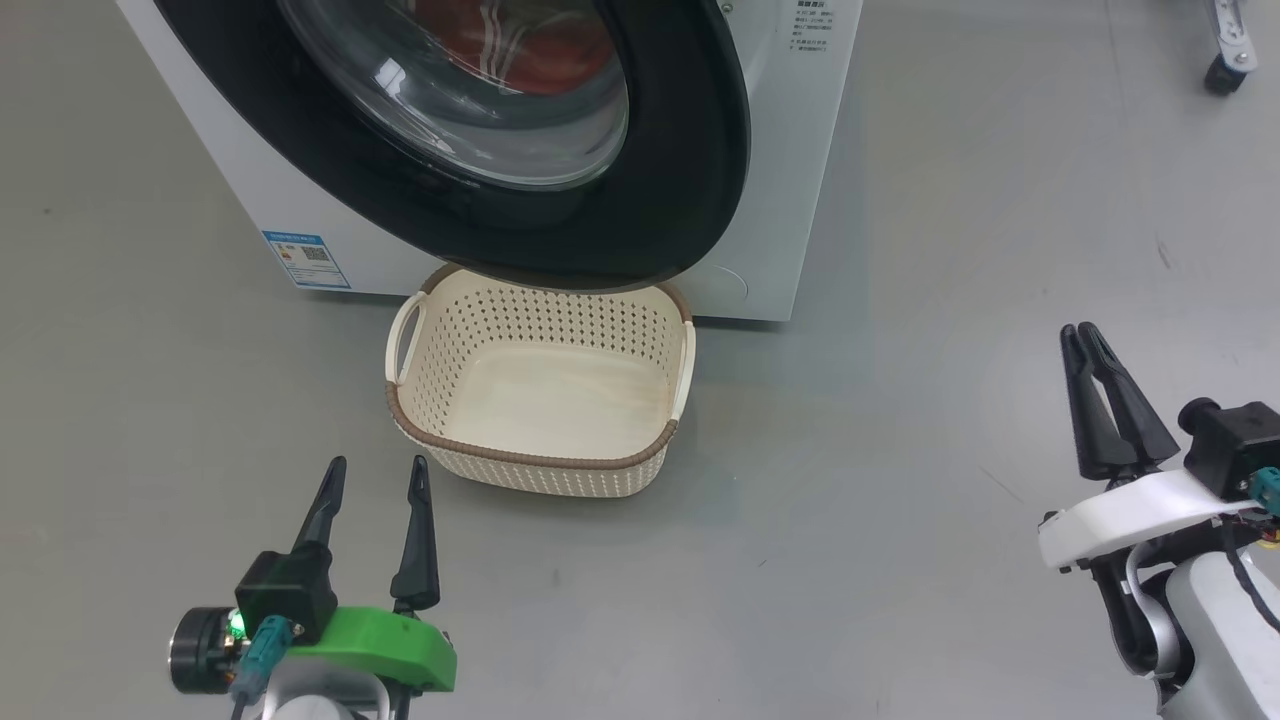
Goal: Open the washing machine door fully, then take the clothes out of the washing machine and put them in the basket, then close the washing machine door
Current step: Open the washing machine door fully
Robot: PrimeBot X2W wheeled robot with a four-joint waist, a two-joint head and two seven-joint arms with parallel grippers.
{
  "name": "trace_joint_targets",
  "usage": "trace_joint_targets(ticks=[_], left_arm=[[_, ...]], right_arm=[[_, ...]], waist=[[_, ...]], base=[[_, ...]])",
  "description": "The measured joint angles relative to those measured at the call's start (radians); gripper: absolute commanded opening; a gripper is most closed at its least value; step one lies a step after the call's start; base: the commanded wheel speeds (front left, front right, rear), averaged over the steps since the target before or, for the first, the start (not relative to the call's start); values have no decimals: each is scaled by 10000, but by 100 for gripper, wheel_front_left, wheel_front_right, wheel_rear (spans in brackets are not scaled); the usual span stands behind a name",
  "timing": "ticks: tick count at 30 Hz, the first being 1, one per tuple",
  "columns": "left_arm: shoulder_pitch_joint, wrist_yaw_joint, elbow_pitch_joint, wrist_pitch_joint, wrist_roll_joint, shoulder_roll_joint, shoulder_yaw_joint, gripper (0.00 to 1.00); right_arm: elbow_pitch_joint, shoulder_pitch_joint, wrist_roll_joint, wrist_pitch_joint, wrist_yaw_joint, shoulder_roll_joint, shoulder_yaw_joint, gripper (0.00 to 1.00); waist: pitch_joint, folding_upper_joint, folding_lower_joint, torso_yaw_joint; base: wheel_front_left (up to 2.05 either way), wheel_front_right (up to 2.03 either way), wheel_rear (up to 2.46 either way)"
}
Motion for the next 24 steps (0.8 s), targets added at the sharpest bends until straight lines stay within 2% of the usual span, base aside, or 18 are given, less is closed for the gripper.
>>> trace_joint_targets(ticks=[7,12,15,16,22,24], left_arm=[[-2,-38,-69,0,0,2,-146,100],[-25,-44,-115,0,-2,4,-205,100],[-75,-46,-163,0,-6,4,-276,100],[-156,-46,-196,0,-17,4,-332,100],[-330,-46,-270,0,-54,4,-447,100],[-408,-46,-286,0,-90,4,-525,100]], right_arm=[[-451,43,872,0,25,244,-619,0],[-683,-136,2148,150,393,662,-995,0],[-709,-478,3076,568,510,834,-1392,0],[-713,-766,3799,955,585,984,-1676,0],[-871,-2071,5958,2038,575,1570,-2566,0],[-874,-2635,6450,2516,470,1651,-2679,0]], waist=[[238,0,0,118],[472,0,0,233],[630,0,0,322],[742,0,0,393],[1128,0,0,620],[1277,0,0,697]], base=[[0,0,0],[0,0,0],[0,0,0],[0,0,0],[0,0,0],[0,0,0]])
